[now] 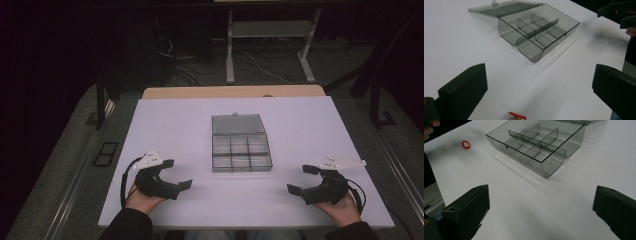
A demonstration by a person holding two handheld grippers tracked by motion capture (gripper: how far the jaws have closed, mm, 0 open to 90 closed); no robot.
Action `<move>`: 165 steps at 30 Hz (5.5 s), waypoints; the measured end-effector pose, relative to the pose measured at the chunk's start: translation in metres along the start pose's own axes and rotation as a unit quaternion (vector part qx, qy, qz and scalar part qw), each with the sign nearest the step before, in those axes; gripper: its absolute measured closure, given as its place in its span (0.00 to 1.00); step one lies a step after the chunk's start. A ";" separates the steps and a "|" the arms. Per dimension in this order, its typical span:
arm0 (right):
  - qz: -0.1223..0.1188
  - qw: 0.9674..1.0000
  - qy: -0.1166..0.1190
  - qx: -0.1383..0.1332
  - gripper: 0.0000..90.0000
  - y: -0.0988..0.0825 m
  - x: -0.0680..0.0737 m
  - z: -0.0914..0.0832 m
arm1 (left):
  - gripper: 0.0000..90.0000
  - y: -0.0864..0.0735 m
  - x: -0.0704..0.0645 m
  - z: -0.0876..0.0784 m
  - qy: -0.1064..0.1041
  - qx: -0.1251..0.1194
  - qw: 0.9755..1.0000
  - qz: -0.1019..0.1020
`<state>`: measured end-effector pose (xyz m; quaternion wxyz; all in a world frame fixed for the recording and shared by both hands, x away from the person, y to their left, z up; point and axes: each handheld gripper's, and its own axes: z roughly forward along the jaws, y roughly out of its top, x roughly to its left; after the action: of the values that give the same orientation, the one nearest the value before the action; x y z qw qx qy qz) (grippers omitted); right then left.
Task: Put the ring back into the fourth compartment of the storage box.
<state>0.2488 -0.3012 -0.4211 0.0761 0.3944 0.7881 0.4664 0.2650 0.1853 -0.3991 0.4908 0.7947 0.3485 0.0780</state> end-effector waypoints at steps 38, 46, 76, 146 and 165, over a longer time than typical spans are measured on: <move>-0.002 1.000 -0.003 0.006 0.00 -0.002 -0.001 0.001 | 0.00 -0.005 0.024 0.016 -0.014 0.139 0.989 0.049; 0.000 1.000 -0.002 0.008 0.00 -0.002 0.000 0.002 | 0.00 -0.009 0.023 0.017 -0.026 0.177 0.981 0.072; -0.006 1.000 0.001 0.019 0.00 -0.004 -0.002 0.003 | 0.39 -0.014 0.031 0.018 -0.030 0.207 0.971 0.111; 0.001 1.000 -0.003 0.018 0.00 -0.005 -0.005 0.001 | 0.79 0.020 0.044 0.011 -0.077 0.144 0.985 0.051; 0.001 1.000 -0.001 0.017 0.00 -0.005 -0.005 0.001 | 0.79 0.043 0.046 0.011 -0.077 0.136 0.986 0.060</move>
<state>0.2498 -0.3057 -0.4266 0.0703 0.3966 0.7955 0.4527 0.3247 0.1941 -0.3790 0.3979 0.8773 0.2685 -0.0017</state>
